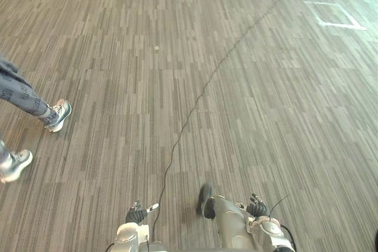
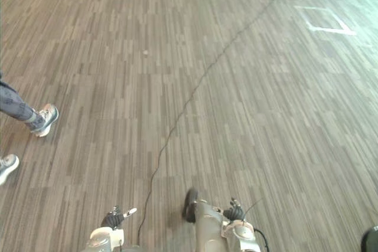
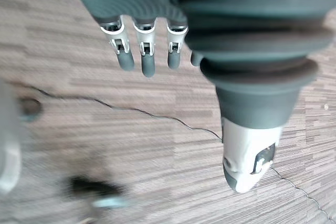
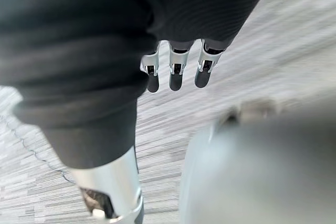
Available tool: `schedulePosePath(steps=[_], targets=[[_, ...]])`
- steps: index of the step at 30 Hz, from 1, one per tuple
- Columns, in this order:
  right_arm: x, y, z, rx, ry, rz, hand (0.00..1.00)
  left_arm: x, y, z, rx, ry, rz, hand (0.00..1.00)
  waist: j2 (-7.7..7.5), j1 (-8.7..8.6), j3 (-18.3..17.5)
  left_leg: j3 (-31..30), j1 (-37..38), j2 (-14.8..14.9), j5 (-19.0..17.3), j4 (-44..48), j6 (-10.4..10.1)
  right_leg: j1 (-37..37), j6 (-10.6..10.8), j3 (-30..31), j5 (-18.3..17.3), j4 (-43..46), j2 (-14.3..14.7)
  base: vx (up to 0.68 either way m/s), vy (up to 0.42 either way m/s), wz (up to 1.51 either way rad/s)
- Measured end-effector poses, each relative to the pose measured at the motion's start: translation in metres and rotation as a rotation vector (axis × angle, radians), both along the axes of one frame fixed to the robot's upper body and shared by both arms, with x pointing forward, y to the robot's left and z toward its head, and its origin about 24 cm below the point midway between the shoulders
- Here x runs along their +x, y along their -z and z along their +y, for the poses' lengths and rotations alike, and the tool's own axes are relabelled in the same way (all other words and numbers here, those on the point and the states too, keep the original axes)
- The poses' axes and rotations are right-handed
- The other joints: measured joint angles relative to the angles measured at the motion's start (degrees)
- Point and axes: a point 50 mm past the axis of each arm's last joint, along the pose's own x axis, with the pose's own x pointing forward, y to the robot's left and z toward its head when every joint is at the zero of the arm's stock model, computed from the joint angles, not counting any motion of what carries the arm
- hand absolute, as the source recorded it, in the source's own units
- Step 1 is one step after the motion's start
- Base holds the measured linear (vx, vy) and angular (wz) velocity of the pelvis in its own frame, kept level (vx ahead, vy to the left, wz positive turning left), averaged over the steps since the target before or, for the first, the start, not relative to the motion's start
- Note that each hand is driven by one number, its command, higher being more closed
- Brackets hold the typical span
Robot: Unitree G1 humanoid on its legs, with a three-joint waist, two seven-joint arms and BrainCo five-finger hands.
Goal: Pick up cushions and gather them together orderly.
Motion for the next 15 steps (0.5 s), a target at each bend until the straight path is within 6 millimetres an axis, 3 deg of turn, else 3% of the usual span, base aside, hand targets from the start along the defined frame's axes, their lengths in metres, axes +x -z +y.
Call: schedulePosePath(steps=[1,2,4,5,6,7,8,11,12,13,14,15], targets=[[0.002,-0.001,-0.002,-0.005,0.003,-0.007,0.0,0.003,-0.001,-0.005,-0.012,0.005,-0.01,0.0,0.92,0.22,0.1,-1.6,-0.5,0.7,2.0,1.6,-1.8,-0.8,-0.1,-0.1,-3.5,3.3,-0.1,0.79,-0.229,0.11],[0.001,-0.001,-0.005,0.005,0.043,-0.01,0.0,0.002,0.001,-0.014,-0.037,-0.002,-0.005,0.0,2.07,0.08,-0.1,-4.2,-1.5,1.4,6.1,6.9,-2.1,0.4,-0.4,-1.4,-8.4,6.9,-0.7,0.76,-0.231,0.28],[-0.005,0.0,-0.009,0.006,0.072,-0.004,0.0,0.001,0.002,-0.02,-0.065,-0.038,-0.007,0.0,2.89,-0.61,-0.1,-6.5,-4.9,3.2,11.8,18.3,-0.9,4.7,0.1,-2.6,-11.8,6.8,-0.6,0.6,-0.176,0.47],[-0.011,0.002,-0.004,0.016,0.072,0.003,0.0,0.002,0.001,-0.025,-0.093,-0.072,-0.018,0.0,3.44,-0.42,0.2,-8.2,-12.4,7.3,17.8,37.3,-1.4,11.6,0.0,-4.2,-14.5,4.0,0.1,0.58,-0.124,0.52],[-0.015,0.003,-0.002,0.02,0.073,0.009,0.0,0.003,0.0,-0.026,-0.098,-0.074,-0.028,0.0,3.55,-0.14,0.2,-7.7,-15.7,9.1,16.4,44.0,-1.3,13.7,0.0,-4.5,-15.5,3.3,0.6,0.67,-0.104,0.43],[-0.018,0.005,0.0,0.028,0.077,0.018,0.0,0.007,-0.003,-0.023,-0.097,-0.089,-0.058,0.0,3.26,0.75,0.2,-6.2,-21.7,11.9,12.9,54.4,-0.6,18.5,-0.3,-4.8,-17.7,1.7,1.2,0.51,-0.045,0.16],[-0.022,0.007,0.004,0.038,0.083,0.03,0.0,0.01,-0.007,-0.019,-0.09,-0.104,-0.081,0.0,2.31,1.19,0.1,-4.4,-26.1,12.7,10.9,56.3,-0.2,22.1,0.3,-4.8,-19.0,0.1,1.2,0.48,-0.044,0.13],[-0.025,0.009,0.009,0.054,0.083,0.043,0.0,0.014,-0.012,-0.012,-0.082,-0.127,-0.126,0.0,0.88,1.61,0.0,-0.5,-33.6,12.3,6.8,49.2,0.8,28.2,2.0,-4.2,-20.6,-4.0,0.8,0.43,0.005,-0.06],[-0.024,0.008,0.01,0.065,0.092,0.038,0.0,0.016,-0.014,-0.01,-0.08,-0.129,-0.136,0.0,0.59,1.97,0.0,1.8,-35.7,10.6,5.9,40.4,0.8,30.3,3.3,-3.1,-21.5,-5.0,-0.1,0.67,0.165,-0.42],[-0.022,0.008,0.012,0.069,0.096,0.036,0.0,0.017,-0.015,-0.01,-0.083,-0.135,-0.146,0.0,0.4,2.47,0.1,1.6,-37.6,6.9,6.8,28.3,1.0,32.7,4.5,-1.6,-22.6,-5.7,-2.0,0.68,0.205,-0.49],[-0.023,0.009,0.013,0.073,0.099,0.039,0.0,0.018,-0.015,-0.01,-0.086,-0.141,-0.149,0.0,0.22,2.86,0.2,1.3,-37.9,5.3,8.2,23.4,0.7,33.4,5.2,-0.9,-23.1,-5.8,-2.8,0.71,0.269,-0.7],[-0.024,0.01,0.014,0.076,0.103,0.044,0.0,0.018,-0.016,-0.009,-0.094,-0.157,-0.158,0.0,-0.07,3.87,0.2,0.2,-38.2,2.5,14.9,11.3,-0.3,35.1,6.7,1.4,-24.5,-6.3,-4.3,0.57,0.243,-0.9]])
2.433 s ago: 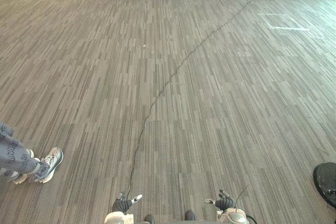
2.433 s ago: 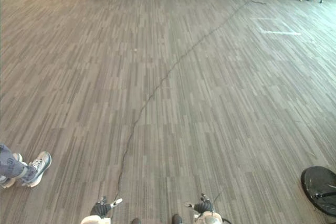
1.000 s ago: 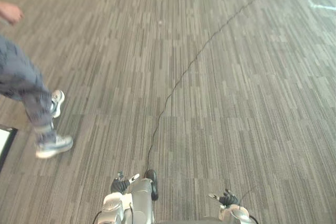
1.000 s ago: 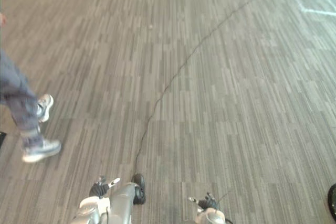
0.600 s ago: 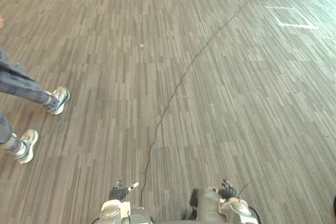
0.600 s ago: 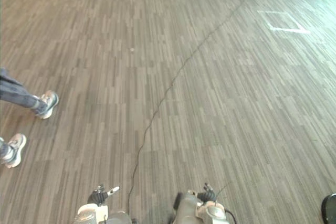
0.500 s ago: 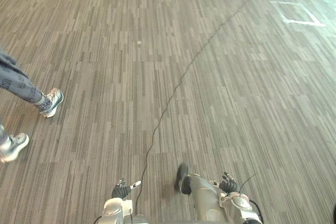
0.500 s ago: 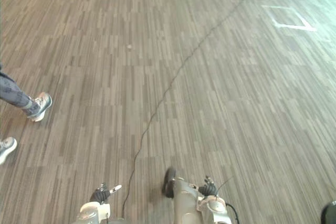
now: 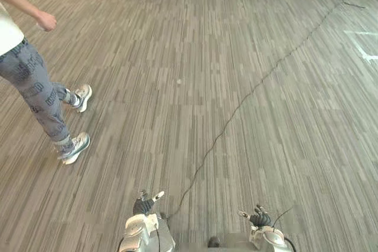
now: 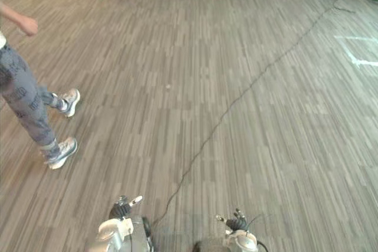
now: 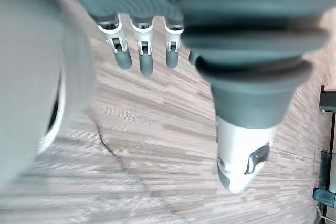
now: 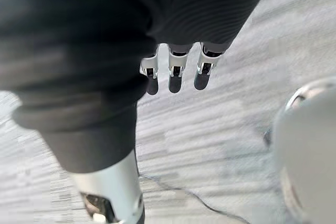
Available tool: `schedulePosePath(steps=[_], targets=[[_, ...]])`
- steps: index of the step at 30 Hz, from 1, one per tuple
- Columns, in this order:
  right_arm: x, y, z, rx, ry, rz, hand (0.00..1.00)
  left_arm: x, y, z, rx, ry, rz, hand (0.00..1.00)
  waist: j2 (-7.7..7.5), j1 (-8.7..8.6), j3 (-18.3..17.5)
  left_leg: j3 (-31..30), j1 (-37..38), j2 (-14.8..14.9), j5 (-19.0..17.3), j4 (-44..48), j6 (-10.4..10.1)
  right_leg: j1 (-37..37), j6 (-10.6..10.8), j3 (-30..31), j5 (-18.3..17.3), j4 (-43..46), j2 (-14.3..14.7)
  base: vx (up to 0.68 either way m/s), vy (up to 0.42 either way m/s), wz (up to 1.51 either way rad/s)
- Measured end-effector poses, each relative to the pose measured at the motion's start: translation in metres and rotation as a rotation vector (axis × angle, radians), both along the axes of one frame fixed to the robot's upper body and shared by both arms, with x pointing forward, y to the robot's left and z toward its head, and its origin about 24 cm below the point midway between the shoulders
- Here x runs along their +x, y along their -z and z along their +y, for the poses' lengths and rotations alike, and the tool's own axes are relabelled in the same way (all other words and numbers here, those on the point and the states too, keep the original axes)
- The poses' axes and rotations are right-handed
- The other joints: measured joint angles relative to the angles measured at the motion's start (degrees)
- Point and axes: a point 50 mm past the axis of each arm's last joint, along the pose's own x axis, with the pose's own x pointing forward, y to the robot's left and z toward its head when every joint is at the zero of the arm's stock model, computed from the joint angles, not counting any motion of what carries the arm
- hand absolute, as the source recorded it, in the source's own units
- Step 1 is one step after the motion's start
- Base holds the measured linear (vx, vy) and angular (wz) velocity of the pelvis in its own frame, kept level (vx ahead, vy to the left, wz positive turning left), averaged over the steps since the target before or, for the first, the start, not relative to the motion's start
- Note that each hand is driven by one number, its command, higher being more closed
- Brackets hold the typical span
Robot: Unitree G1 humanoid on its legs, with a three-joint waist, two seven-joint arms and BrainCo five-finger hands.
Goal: Pick up cushions and gather them together orderly.
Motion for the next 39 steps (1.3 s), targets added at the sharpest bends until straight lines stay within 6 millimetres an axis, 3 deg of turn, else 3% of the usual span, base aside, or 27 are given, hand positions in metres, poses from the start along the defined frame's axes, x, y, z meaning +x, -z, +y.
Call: schedulePosePath(steps=[1,2,3,5,6,7,8,9,11,13,15,16,18,20,21,23,24,25,27,30,32,34,35,36,37,38,39], targets=[[-0.003,0.002,0.001,0.001,-0.003,0.018,0.0,-0.001,0.0,0.001,0.002,-0.005,-0.003,0.0,-0.4,0.75,-0.6,-1.2,1.2,-2.1,6.0,-2.1,1.9,1.5,0.2,4.0,-0.1,-2.0,-0.4,0.46,0.192,-0.77],[-0.003,0.004,0.007,0.016,-0.011,0.025,0.0,-0.002,0.001,0.006,0.014,-0.009,0.005,0.0,-1.3,0.22,-1.0,-0.7,1.0,-2.7,4.4,-1.3,1.4,2.0,-0.8,5.6,0.8,-3.0,-1.2,0.6,0.277,-0.49],[0.002,0.003,0.015,0.036,-0.018,0.014,0.0,-0.003,0.002,0.012,0.023,-0.021,0.015,0.0,-2.24,-0.47,-1.0,-0.7,0.7,-2.5,2.2,2.3,4.0,1.8,-1.0,9.2,4.6,-3.2,-1.5,0.6,0.311,-0.35],[0.001,0.004,0.025,0.062,-0.013,0.015,0.0,-0.005,0.001,0.025,0.046,-0.044,0.019,0.0,-3.94,0.66,-1.1,0.1,0.3,-1.0,0.1,10.5,4.2,1.8,-0.4,13.7,8.1,0.0,-2.9,0.61,0.32,-0.64],[-0.001,0.005,0.026,0.068,-0.008,0.018,0.0,-0.017,0.005,0.032,0.06,-0.05,0.056,0.0,-4.23,0.65,-1.8,0.0,-1.0,-1.1,-3.1,16.6,3.8,0.8,1.8,15.6,10.9,6.2,-3.5,0.45,0.256,-0.96],[-0.006,0.005,0.019,0.052,-0.007,0.021,0.0,-0.026,0.01,0.026,0.051,-0.034,0.086,0.0,-3.54,0.71,-3.7,0.3,3.9,-1.0,-7.4,9.9,4.3,-4.9,4.4,16.6,12.0,18.1,-3.9,0.54,0.314,-1.08],[-0.003,0.003,0.022,0.057,-0.011,0.003,0.0,-0.028,0.01,0.032,0.064,-0.033,0.093,0.0,-4.71,0.36,-2.7,2.1,6.7,-2.2,-10.3,9.9,4.0,-10.0,7.2,17.2,14.0,30.5,-6.3,0.43,0.232,-0.79],[-0.002,0.003,0.024,0.065,-0.016,-0.004,0.0,-0.025,0.009,0.035,0.078,-0.015,0.101,0.0,-5.73,-0.25,-2.3,3.1,9.2,-3.2,-12.0,9.5,4.2,-15.2,6.4,16.8,13.4,41.1,-7.8,0.41,0.145,-0.49],[0.003,0.0,0.018,0.043,-0.033,-0.024,0.0,-0.023,0.012,0.03,0.083,0.041,0.135,0.0,-5.27,-1.15,-2.0,6.3,16.6,-2.8,-14.2,6.8,3.6,-23.1,0.9,8.8,9.4,49.7,-9.6,0.4,0.062,-0.68],[0.008,-0.004,0.014,0.024,-0.044,-0.052,0.0,-0.021,0.012,0.024,0.08,0.073,0.13,0.0,-4.38,-1.6,-1.9,9.4,22.5,-2.1,-14.0,1.4,3.1,-27.8,-1.0,0.6,5.7,46.0,-9.5,0.47,0.066,-0.76],[0.016,-0.008,0.011,-0.006,-0.079,-0.076,0.0,-0.018,0.012,0.017,0.07,0.091,0.126,0.0,-3.44,-3.04,-1.4,12.0,28.1,-1.3,-13.1,-4.5,1.4,-30.7,-1.2,-8.6,4.7,33.8,-8.7,0.45,0.037,-0.53],[0.018,-0.008,0.009,-0.015,-0.091,-0.078,0.0,-0.017,0.012,0.016,0.066,0.093,0.124,0.0,-3.0,-3.22,-1.2,13.2,29.5,-0.9,-12.8,-6.2,0.9,-31.1,-1.2,-11.0,5.4,27.7,-7.6,0.36,0.001,-0.52],[0.018,-0.008,0.004,-0.031,-0.098,-0.068,0.0,-0.015,0.013,0.011,0.054,0.096,0.122,0.0,-2.46,-3.46,-0.9,16.4,33.8,-1.4,-11.8,-11.1,-1.0,-32.1,-2.4,-18.6,12.4,7.3,-5.1,0.62,-0.031,-0.53],[0.012,-0.005,-0.001,-0.037,-0.097,-0.041,0.0,-0.019,0.016,0.008,0.047,0.098,0.144,0.0,-2.8,-3.63,-0.9,16.9,37.4,-2.8,-11.2,-13.1,-2.3,-31.6,-6.4,-21.7,19.4,-2.0,-3.8,0.47,-0.069,-0.43],[0.015,-0.008,-0.008,-0.053,-0.098,-0.052,0.0,-0.025,0.02,0.004,0.035,0.099,0.17,0.0,-1.16,-3.99,-0.7,16.7,40.2,-1.7,-10.4,-13.4,-4.3,-31.2,-12.0,-21.3,23.1,1.8,-3.2,0.49,-0.08,-0.5],[0.021,-0.012,-0.016,-0.072,-0.106,-0.081,0.0,-0.026,0.021,-0.003,0.025,0.118,0.178,0.0,1.95,-4.39,-0.8,14.0,39.1,2.8,-8.9,-5.2,-7.0,-32.1,-12.0,-20.9,15.9,9.6,-1.6,0.67,-0.166,-0.48],[0.021,-0.012,-0.017,-0.071,-0.103,-0.08,0.0,-0.023,0.02,-0.005,0.023,0.12,0.169,0.0,3.59,-4.06,-0.7,10.5,35.4,7.7,-5.9,8.3,-6.6,-30.1,-12.2,-20.3,12.7,10.9,0.6,0.7,-0.241,-0.56],[0.02,-0.012,-0.017,-0.072,-0.101,-0.075,0.0,-0.023,0.02,-0.006,0.017,0.114,0.166,0.0,4.93,-4.01,-0.6,6.2,28.9,12.7,-1.8,25.2,-3.1,-26.7,-12.3,-19.3,10.3,10.0,3.6,0.69,-0.213,-0.62],[0.016,-0.009,-0.014,-0.064,-0.105,-0.056,0.0,-0.021,0.018,-0.01,0.001,0.097,0.142,0.0,4.71,-3.44,-0.2,3.7,22.4,15.2,-3.6,41.7,-2.6,-20.3,-12.1,-16.2,7.8,7.9,6.7,0.58,-0.094,-0.81],[0.01,-0.006,-0.003,-0.035,-0.105,-0.042,0.0,-0.014,0.012,-0.004,0.018,0.088,0.097,0.0,2.13,-2.94,0.3,2.4,13.0,12.2,-7.6,43.7,-1.7,-9.9,-10.9,-10.6,4.9,1.9,8.6,0.51,-0.054,-0.81],[0.01,-0.005,0.001,-0.028,-0.116,-0.041,0.0,-0.01,0.008,-0.001,0.026,0.08,0.066,0.0,1.75,-2.47,0.3,2.0,7.3,9.0,-9.4,35.5,-0.2,-5.9,-10.1,-6.9,4.5,-1.1,8.7,0.58,0.045,-0.94],[0.012,-0.005,0.003,-0.025,-0.126,-0.036,0.0,-0.008,0.006,0.002,0.033,0.07,0.048,0.0,1.7,-1.01,0.4,-2.1,2.4,2.9,-9.0,17.3,0.0,-2.8,-8.2,-1.2,3.7,-2.8,7.8,0.54,0.152,-1.39],[0.01,-0.003,0.003,-0.024,-0.126,-0.024,0.0,-0.009,0.007,0.003,0.035,0.063,0.051,0.0,1.63,-0.03,0.5,-6.1,1.7,-0.2,-5.8,4.8,-1.6,-1.4,-6.2,2.1,2.7,-3.5,7.0,0.42,0.189,-1.21],[0.009,-0.002,0.003,-0.024,-0.126,-0.019,0.0,-0.01,0.007,0.004,0.037,0.06,0.053,0.0,1.72,0.11,0.5,-7.0,1.8,-0.8,-4.6,1.1,-2.0,-0.7,-5.9,2.9,2.5,-4.0,6.9,0.54,0.264,-1.24],[0.006,0.0,0.004,-0.029,-0.133,-0.001,0.0,-0.014,0.008,0.005,0.037,0.051,0.064,0.0,1.47,0.52,0.5,-8.2,2.1,-2.0,2.6,-5.9,-1.1,2.1,-3.8,5.9,1.4,-5.8,6.3,0.71,0.319,-1.09],[0.006,0.001,0.01,-0.019,-0.144,0.003,0.0,-0.02,0.01,0.016,0.054,0.031,0.079,0.0,-0.58,0.92,-0.8,-8.0,1.8,-3.3,6.7,-3.8,-0.3,3.5,-2.4,8.6,0.7,-6.8,4.2,0.74,0.312,-1.05],[0.005,0.001,0.014,-0.011,-0.146,0.004,0.0,-0.019,0.009,0.019,0.061,0.024,0.074,0.0,-1.36,0.46,-0.9,-8.0,0.5,-3.5,4.8,0.2,-0.2,3.5,-1.3,9.3,1.4,-6.5,3.1,0.66,0.269,-0.63]])
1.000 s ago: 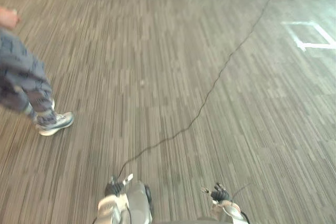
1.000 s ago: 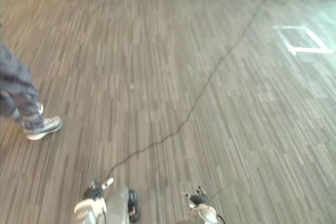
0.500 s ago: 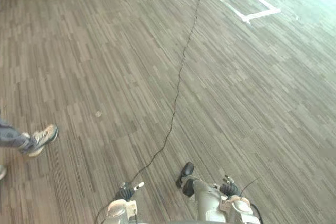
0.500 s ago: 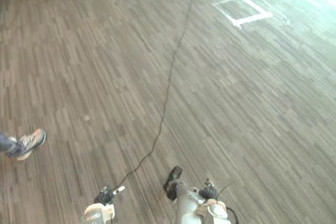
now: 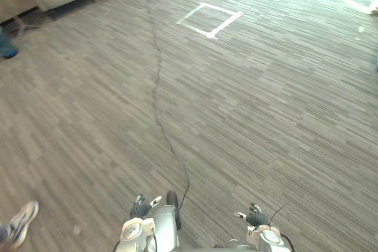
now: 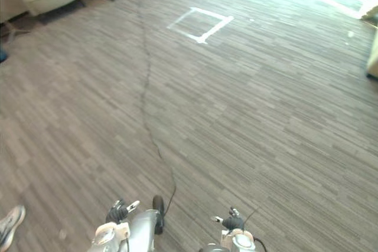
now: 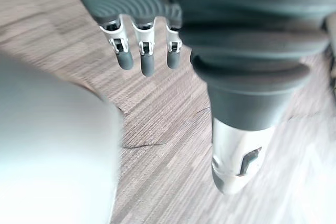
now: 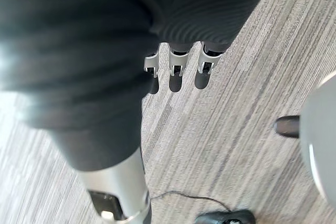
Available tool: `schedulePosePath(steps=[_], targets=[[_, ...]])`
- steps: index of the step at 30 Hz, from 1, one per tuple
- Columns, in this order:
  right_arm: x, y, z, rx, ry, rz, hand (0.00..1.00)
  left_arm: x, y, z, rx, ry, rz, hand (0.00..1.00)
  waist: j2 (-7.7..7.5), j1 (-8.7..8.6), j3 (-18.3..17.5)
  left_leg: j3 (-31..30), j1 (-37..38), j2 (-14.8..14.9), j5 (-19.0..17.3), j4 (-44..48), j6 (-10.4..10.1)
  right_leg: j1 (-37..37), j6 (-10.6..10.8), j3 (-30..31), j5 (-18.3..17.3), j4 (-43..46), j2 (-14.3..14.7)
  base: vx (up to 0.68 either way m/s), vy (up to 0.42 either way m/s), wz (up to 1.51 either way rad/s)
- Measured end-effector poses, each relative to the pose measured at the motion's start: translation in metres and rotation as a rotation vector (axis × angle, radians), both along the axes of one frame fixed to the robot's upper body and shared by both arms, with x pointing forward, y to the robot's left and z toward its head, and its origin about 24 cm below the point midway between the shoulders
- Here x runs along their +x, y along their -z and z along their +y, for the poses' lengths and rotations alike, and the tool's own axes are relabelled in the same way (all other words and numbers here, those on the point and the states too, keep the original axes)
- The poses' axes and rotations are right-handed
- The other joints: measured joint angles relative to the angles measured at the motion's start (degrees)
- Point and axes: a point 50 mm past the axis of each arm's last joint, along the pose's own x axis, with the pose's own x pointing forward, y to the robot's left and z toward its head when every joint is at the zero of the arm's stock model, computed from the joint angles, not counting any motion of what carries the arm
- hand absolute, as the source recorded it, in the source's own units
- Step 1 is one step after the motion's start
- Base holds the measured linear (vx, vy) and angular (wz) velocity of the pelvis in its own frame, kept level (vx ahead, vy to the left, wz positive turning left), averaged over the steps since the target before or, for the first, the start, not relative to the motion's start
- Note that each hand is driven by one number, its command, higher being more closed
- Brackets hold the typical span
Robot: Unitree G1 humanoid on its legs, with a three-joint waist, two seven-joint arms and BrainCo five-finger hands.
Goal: Pick up cushions and gather them together orderly.
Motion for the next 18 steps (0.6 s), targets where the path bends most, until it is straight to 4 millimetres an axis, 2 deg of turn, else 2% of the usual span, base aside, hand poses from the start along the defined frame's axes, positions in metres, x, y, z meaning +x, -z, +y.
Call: schedulePosePath(steps=[1,2,3,4,5,6,7,8,9,10,11,12,13,14,15,16,17,18], targets=[[0.0,0.0,0.001,0.001,0.001,0.001,0.0,0.0,0.0,0.001,-0.001,-0.006,-0.003,0.0,-0.06,-0.09,0.0,0.1,-0.7,0.2,-1.2,2.5,1.2,0.0,0.5,0.5,0.3,0.6,-0.3,0.53,0.259,-0.45],[-0.002,0.001,0.003,0.009,0.001,0.007,0.0,0.0,0.0,0.002,-0.008,-0.026,-0.007,0.0,-0.35,0.08,-0.2,1.3,-0.9,0.8,-5.8,8.5,3.3,-0.5,1.1,2.8,0.7,4.9,-1.2,0.64,0.334,-0.58],[-0.004,0.002,0.005,0.012,0.0,0.013,0.0,-0.004,0.002,0.003,-0.003,-0.026,0.009,0.0,-0.93,0.09,-0.7,3.3,1.9,0.5,-10.1,10.4,4.2,-3.8,2.2,4.2,0.9,16.6,-2.5,0.61,0.319,-0.58],[-0.003,0.002,0.005,0.011,-0.004,0.011,0.0,-0.005,0.002,0.004,0.0,-0.023,0.017,0.0,-1.12,-0.07,-0.8,3.9,3.2,0.2,-11.3,10.3,4.5,-5.9,3.6,4.2,1.8,21.9,-3.2,0.69,0.319,-0.49],[-0.001,0.001,0.005,0.001,-0.033,0.003,0.0,-0.007,0.004,0.005,0.006,-0.01,0.039,0.0,-1.39,-0.65,-0.7,5.2,8.1,-0.7,-14.6,9.3,5.2,-12.4,7.1,3.0,5.5,38.9,-6.2,0.56,0.226,-0.26],[0.0,0.0,0.005,-0.004,-0.043,-0.004,0.0,-0.009,0.005,0.005,0.007,-0.007,0.049,0.0,-1.41,-0.73,-0.7,5.3,9.9,-1.1,-15.4,8.7,5.4,-13.8,6.8,1.5,5.1,42.6,-7.3,0.67,0.209,-0.26],[0.002,-0.001,0.003,-0.016,-0.073,-0.013,0.0,-0.013,0.008,0.003,0.008,0.005,0.071,0.0,-1.11,-0.93,-0.5,5.8,15.8,-1.9,-16.6,5.2,5.7,-16.5,3.8,-4.3,3.1,48.7,-10.7,0.44,0.081,-0.1],[0.002,-0.001,0.003,-0.018,-0.077,-0.013,0.0,-0.014,0.008,0.003,0.008,0.007,0.074,0.0,-0.91,-0.99,-0.5,5.8,16.8,-2.0,-16.8,4.4,5.7,-17.0,3.3,-5.3,2.7,49.1,-11.1,0.57,0.081,-0.22],[0.004,-0.002,0.003,-0.03,-0.115,-0.02,0.0,-0.015,0.009,0.0,0.009,0.03,0.083,0.0,-0.31,-1.13,-0.6,6.4,23.5,-1.8,-16.8,-1.4,5.6,-20.2,0.4,-10.6,-0.1,47.5,-11.4,0.57,0.052,-0.14],[0.008,-0.004,0.002,-0.034,-0.123,-0.038,0.0,-0.017,0.01,-0.002,0.009,0.047,0.093,0.0,-0.03,-1.69,-0.7,6.6,27.5,-1.1,-16.6,-5.2,5.3,-23.7,0.0,-14.0,-1.5,42.7,-10.4,0.57,0.034,-0.11],[0.009,-0.005,0.002,-0.035,-0.123,-0.045,0.0,-0.017,0.011,-0.003,0.011,0.053,0.096,0.0,-0.01,-1.89,-0.7,6.9,28.7,-0.9,-16.5,-6.4,5.2,-25.2,0.1,-15.1,-1.6,40.7,-10.2,0.56,-0.012,0.03],[0.015,-0.009,0.0,-0.043,-0.125,-0.067,0.0,-0.018,0.011,-0.004,0.015,0.073,0.102,0.0,0.04,-2.51,-0.6,7.8,31.6,-0.1,-16.5,-9.0,5.0,-29.4,-0.2,-18.2,-0.7,33.6,-9.5,0.54,-0.056,0.05],[0.02,-0.012,-0.003,-0.052,-0.129,-0.086,0.0,-0.017,0.011,-0.006,0.015,0.087,0.104,0.0,0.5,-3.22,-0.3,8.3,34.0,1.1,-16.4,-11.1,4.9,-32.6,-0.8,-20.7,2.8,24.7,-8.0,0.55,-0.073,0.06],[0.022,-0.013,-0.003,-0.054,-0.13,-0.09,0.0,-0.018,0.011,-0.006,0.016,0.092,0.105,0.0,0.58,-3.49,-0.2,8.7,34.8,1.3,-16.3,-11.7,4.7,-33.3,-0.9,-21.5,4.7,21.3,-7.4,0.57,-0.111,0.09],[0.021,-0.012,-0.004,-0.057,-0.133,-0.084,0.0,-0.021,0.012,-0.006,0.021,0.101,0.113,0.0,0.15,-3.61,-0.1,9.7,37.8,1.2,-15.6,-14.1,3.1,-34.1,-1.5,-23.5,11.4,10.4,-5.9,0.62,-0.138,0.11],[0.011,-0.008,-0.005,-0.052,-0.127,-0.059,0.0,-0.022,0.012,-0.003,0.034,0.109,0.118,0.0,-1.09,-3.73,-0.6,9.4,41.3,0.1,-15.6,-14.8,-0.5,-34.3,-4.3,-23.1,16.8,3.7,-5.3,0.66,-0.171,0.11],[0.01,-0.008,-0.008,-0.056,-0.124,-0.059,0.0,-0.024,0.013,-0.004,0.031,0.11,0.126,0.0,-0.74,-4.06,-0.8,9.1,42.4,0.4,-16.0,-14.6,-1.1,-34.4,-6.9,-21.5,21.4,5.0,-4.9,0.85,-0.237,-0.16],[0.015,-0.011,-0.012,-0.07,-0.133,-0.069,0.0,-0.029,0.017,-0.012,0.008,0.112,0.144,0.0,1.54,-3.97,-1.9,9.3,43.3,2.7,-15.3,-12.3,-2.3,-36.3,-8.4,-20.5,21.6,11.5,-3.8,0.84,-0.291,-0.4]])
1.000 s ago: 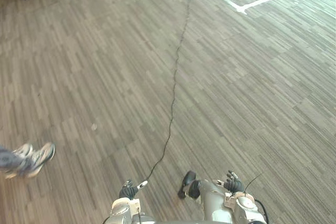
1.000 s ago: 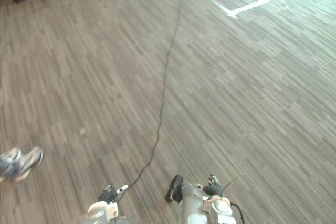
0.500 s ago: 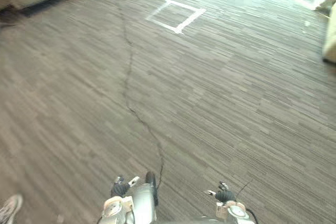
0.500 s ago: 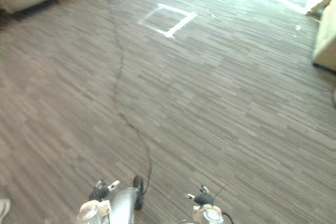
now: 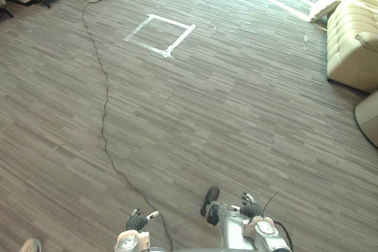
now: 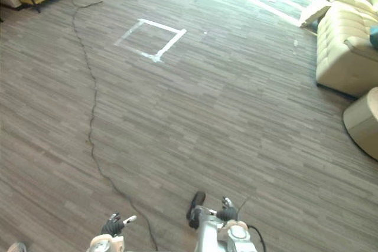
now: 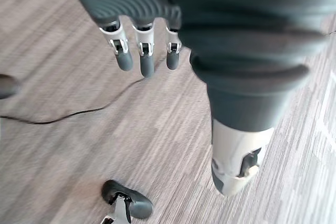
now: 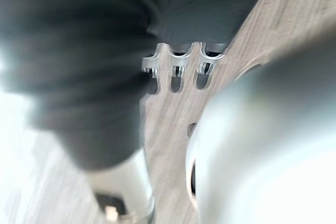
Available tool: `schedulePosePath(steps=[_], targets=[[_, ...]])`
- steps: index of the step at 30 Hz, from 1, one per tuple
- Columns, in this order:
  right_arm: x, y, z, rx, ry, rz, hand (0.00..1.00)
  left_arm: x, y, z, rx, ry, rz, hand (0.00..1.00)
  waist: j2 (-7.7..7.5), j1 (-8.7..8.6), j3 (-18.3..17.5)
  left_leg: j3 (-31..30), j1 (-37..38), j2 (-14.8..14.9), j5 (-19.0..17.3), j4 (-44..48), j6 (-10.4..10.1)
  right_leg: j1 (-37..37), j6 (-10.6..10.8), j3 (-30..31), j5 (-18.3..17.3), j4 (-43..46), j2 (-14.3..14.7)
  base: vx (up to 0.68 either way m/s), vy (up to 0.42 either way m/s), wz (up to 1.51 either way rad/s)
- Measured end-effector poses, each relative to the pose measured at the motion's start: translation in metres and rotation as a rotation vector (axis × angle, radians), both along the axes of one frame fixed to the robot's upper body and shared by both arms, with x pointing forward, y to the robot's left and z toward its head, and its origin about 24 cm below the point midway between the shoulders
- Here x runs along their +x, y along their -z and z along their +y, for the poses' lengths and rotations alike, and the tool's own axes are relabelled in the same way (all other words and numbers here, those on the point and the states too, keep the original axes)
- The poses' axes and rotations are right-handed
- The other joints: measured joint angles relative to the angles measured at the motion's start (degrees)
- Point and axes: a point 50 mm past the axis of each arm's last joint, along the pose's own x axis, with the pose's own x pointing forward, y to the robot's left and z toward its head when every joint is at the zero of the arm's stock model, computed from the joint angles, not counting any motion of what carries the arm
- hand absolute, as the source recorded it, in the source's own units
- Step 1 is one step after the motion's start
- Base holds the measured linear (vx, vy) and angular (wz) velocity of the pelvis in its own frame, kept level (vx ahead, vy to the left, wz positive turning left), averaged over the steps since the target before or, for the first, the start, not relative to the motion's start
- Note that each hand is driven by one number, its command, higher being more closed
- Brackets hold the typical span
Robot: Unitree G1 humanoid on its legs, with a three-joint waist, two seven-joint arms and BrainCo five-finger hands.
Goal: Pick up cushions and gather them together orderly.
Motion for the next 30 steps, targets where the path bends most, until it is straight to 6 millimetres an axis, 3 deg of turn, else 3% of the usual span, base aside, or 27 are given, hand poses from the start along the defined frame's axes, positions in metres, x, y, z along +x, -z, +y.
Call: schedulePosePath(steps=[1,2,3,4,5,6,7,8,10,11,12,13,14,15,16,17,18,19,20,21,22,23,24,25,27,28,30], targets=[[0.004,-0.002,-0.004,-0.008,-0.001,-0.013,0.0,-0.001,0.001,-0.005,-0.007,0.018,0.004,0.0,1.86,-0.01,-0.7,-1.9,-3.0,2.2,1.9,7.8,-1.9,-1.4,0.1,1.0,-4.4,5.0,1.3,0.82,-0.297,-0.49],[0.005,-0.003,-0.006,-0.011,-0.001,-0.015,0.0,0.0,0.001,-0.007,-0.01,0.026,0.004,0.0,2.29,-0.08,-0.5,-3.0,-4.5,3.0,3.0,11.6,-2.0,-1.3,-0.3,1.0,-5.7,5.9,1.8,0.66,-0.248,-0.49],[0.006,-0.004,-0.01,-0.021,-0.001,-0.015,0.0,0.001,0.001,-0.013,-0.025,0.025,0.001,0.0,3.91,-0.03,-0.3,-6.9,-10.3,5.7,10.1,26.7,-3.5,0.9,-0.7,0.8,-9.0,6.9,3.4,0.68,-0.172,-0.45],[0.005,-0.003,-0.013,-0.03,0.002,-0.006,0.0,0.005,0.001,-0.016,-0.03,0.043,-0.006,0.0,5.41,-0.02,0.7,-9.1,-16.4,9.0,11.5,42.9,-5.7,5.6,-0.8,0.8,-10.7,5.3,5.9,0.66,-0.125,-0.43],[0.004,-0.003,-0.013,-0.03,0.003,-0.002,0.0,0.006,0.0,-0.016,-0.028,0.045,-0.01,0.0,5.47,0.0,1.0,-9.1,-17.9,9.9,10.7,46.8,-6.1,7.2,-1.0,0.9,-11.0,4.8,6.5,0.62,-0.087,-0.35],[0.0,0.001,-0.008,-0.017,0.005,0.021,0.0,0.01,-0.002,-0.01,-0.012,0.043,-0.027,0.0,4.55,0.2,1.8,-8.3,-22.0,10.7,7.1,55.2,-5.1,13.9,-1.5,2.0,-11.8,1.7,7.9,0.45,-0.065,-0.26],[-0.001,0.001,-0.006,-0.011,0.005,0.023,0.0,0.011,-0.003,-0.009,-0.008,0.04,-0.033,0.0,4.17,0.39,2.0,-7.7,-22.9,10.6,6.2,55.8,-4.5,15.8,-1.3,2.4,-12.0,0.3,8.1,0.52,-0.092,-0.3],[0.0,0.002,0.002,0.009,0.0,0.022,0.0,0.014,-0.006,-0.002,0.012,0.04,-0.048,0.0,2.37,0.61,2.4,-5.8,-27.4,9.2,3.9,54.3,-2.2,21.4,-0.6,4.0,-12.4,-4.6,8.6,0.46,-0.09,-0.3],[-0.001,0.003,0.005,0.014,-0.006,0.026,0.0,0.017,-0.008,-0.001,0.012,0.032,-0.071,0.0,2.09,0.9,2.2,-4.3,-32.7,7.4,1.6,46.8,-0.8,25.5,0.7,5.6,-11.9,-9.1,9.1,0.46,-0.043,-0.48],[0.001,0.003,0.007,0.017,-0.01,0.026,0.0,0.021,-0.01,-0.002,0.003,0.011,-0.093,0.0,2.33,1.8,2.4,-3.4,-36.3,5.0,0.9,34.3,0.9,28.5,1.7,7.9,-12.4,-11.4,9.2,0.31,0.019,-0.52],[0.0,0.003,0.008,0.019,-0.01,0.028,0.0,0.021,-0.01,-0.003,0.002,0.007,-0.096,0.0,2.33,2.01,2.4,-3.6,-36.9,4.1,1.2,30.4,1.1,29.1,2.0,8.4,-12.7,-11.9,9.1,0.4,0.067,-0.59],[-0.001,0.003,0.008,0.018,-0.008,0.032,0.0,0.022,-0.011,-0.003,-0.001,0.001,-0.1,0.0,2.34,2.49,2.4,-5.0,-37.5,1.9,2.5,21.5,1.3,30.3,2.7,9.6,-13.1,-12.8,8.8,0.41,0.153,-0.67],[-0.004,0.005,0.007,0.013,-0.006,0.045,0.0,0.022,-0.011,-0.005,-0.009,-0.016,-0.102,0.0,2.75,3.55,2.2,-8.3,-37.1,-0.5,7.7,4.9,-0.8,33.3,3.8,11.9,-14.3,-15.1,9.2,0.51,0.201,-0.69],[-0.005,0.006,0.007,0.011,-0.006,0.051,0.0,0.022,-0.011,-0.005,-0.011,-0.02,-0.105,0.0,2.79,3.86,2.3,-8.6,-37.1,-0.6,9.8,2.9,-1.2,34.1,4.2,12.5,-14.6,-15.6,9.3,0.54,0.26,-0.83],[-0.01,0.008,0.009,0.013,-0.003,0.064,0.0,0.022,-0.011,-0.005,-0.013,-0.03,-0.114,0.0,2.13,4.58,2.0,-8.7,-36.5,-1.1,15.4,2.9,0.2,36.2,6.2,14.2,-15.7,-16.4,9.0,0.41,0.21,-0.48],[-0.011,0.009,0.012,0.019,-0.006,0.067,0.0,0.022,-0.011,-0.004,-0.01,-0.029,-0.112,0.0,1.85,4.55,1.6,-8.6,-36.6,-1.5,16.7,3.5,1.2,36.6,6.8,14.7,-16.3,-16.5,8.5,0.55,0.261,-0.45],[-0.011,0.009,0.019,0.035,-0.007,0.067,0.0,0.022,-0.013,0.005,0.01,-0.026,-0.115,0.0,0.0,4.02,1.0,-8.0,-37.6,-2.9,16.2,7.3,4.2,36.8,8.4,15.2,-18.6,-15.1,6.4,0.6,0.236,-0.24],[-0.019,0.012,0.018,0.035,-0.004,0.088,0.0,0.023,-0.013,0.009,0.02,-0.027,-0.118,0.0,-1.7,3.93,-0.1,-7.1,-39.6,-4.3,11.5,12.3,6.1,34.8,10.4,16.0,-20.9,-9.9,3.9,0.63,0.215,-0.22],[-0.019,0.012,0.018,0.035,-0.004,0.09,0.0,0.023,-0.013,0.008,0.018,-0.026,-0.116,0.0,-1.76,3.87,-0.1,-6.7,-39.5,-4.4,10.2,13.2,6.1,33.9,10.8,16.3,-21.1,-7.1,3.2,0.6,0.219,-0.31],[-0.019,0.012,0.018,0.035,-0.004,0.091,0.0,0.023,-0.012,0.008,0.019,-0.025,-0.102,0.0,-1.82,3.88,-0.1,-5.6,-37.6,-5.2,7.4,13.6,6.7,28.9,11.6,17.3,-21.4,5.7,1.2,0.55,0.243,-0.31],[-0.013,0.01,0.018,0.034,-0.007,0.074,0.0,0.023,-0.011,0.012,0.029,-0.02,-0.091,0.0,-2.7,3.39,0.7,-4.4,-32.1,-7.1,5.2,11.6,7.1,21.8,13.7,17.1,-17.7,24.7,-3.1,0.52,0.252,-0.29],[-0.012,0.01,0.018,0.033,-0.008,0.07,0.0,0.022,-0.011,0.012,0.032,-0.016,-0.084,0.0,-2.88,3.15,0.9,-4.4,-30.6,-7.6,4.8,11.0,7.4,20.8,13.4,16.7,-17.4,28.4,-4.2,0.64,0.254,-0.06],[-0.011,0.009,0.018,0.03,-0.014,0.06,0.0,0.016,-0.007,0.012,0.036,0.001,-0.049,0.0,-2.44,2.38,1.1,-4.2,-24.3,-8.7,3.5,8.4,7.6,18.7,12.0,13.8,-17.9,36.7,-7.1,0.66,0.204,0.06],[-0.01,0.008,0.018,0.016,-0.036,0.053,0.0,0.012,-0.006,0.011,0.037,0.018,-0.039,0.0,-2.22,2.19,0.8,-4.0,-18.6,-8.7,2.9,4.6,7.8,17.0,10.0,11.3,-19.5,37.4,-7.3,0.64,0.177,0.08],[-0.007,0.007,0.02,0.013,-0.058,0.042,0.0,0.012,-0.006,0.01,0.04,0.032,-0.038,0.0,-1.93,2.13,0.7,-4.0,-14.4,-8.3,3.0,0.9,7.7,13.6,9.1,8.4,-21.1,34.1,-6.6,0.47,0.054,0.07],[0.003,0.003,0.021,0.012,-0.066,0.014,0.0,0.014,-0.006,0.007,0.036,0.042,-0.039,0.0,-1.48,1.48,1.0,-3.6,-11.7,-7.2,2.9,-2.0,7.7,8.1,8.9,4.9,-21.6,26.7,-5.0,0.55,0.008,0.1],[0.012,-0.001,0.02,0.005,-0.073,-0.007,0.0,0.015,-0.006,0.004,0.028,0.043,-0.039,0.0,-0.68,0.79,1.7,-2.8,-9.6,-6.0,2.9,-3.5,7.6,5.0,8.3,1.8,-19.7,17.7,-3.4,0.56,-0.014,-0.01]])
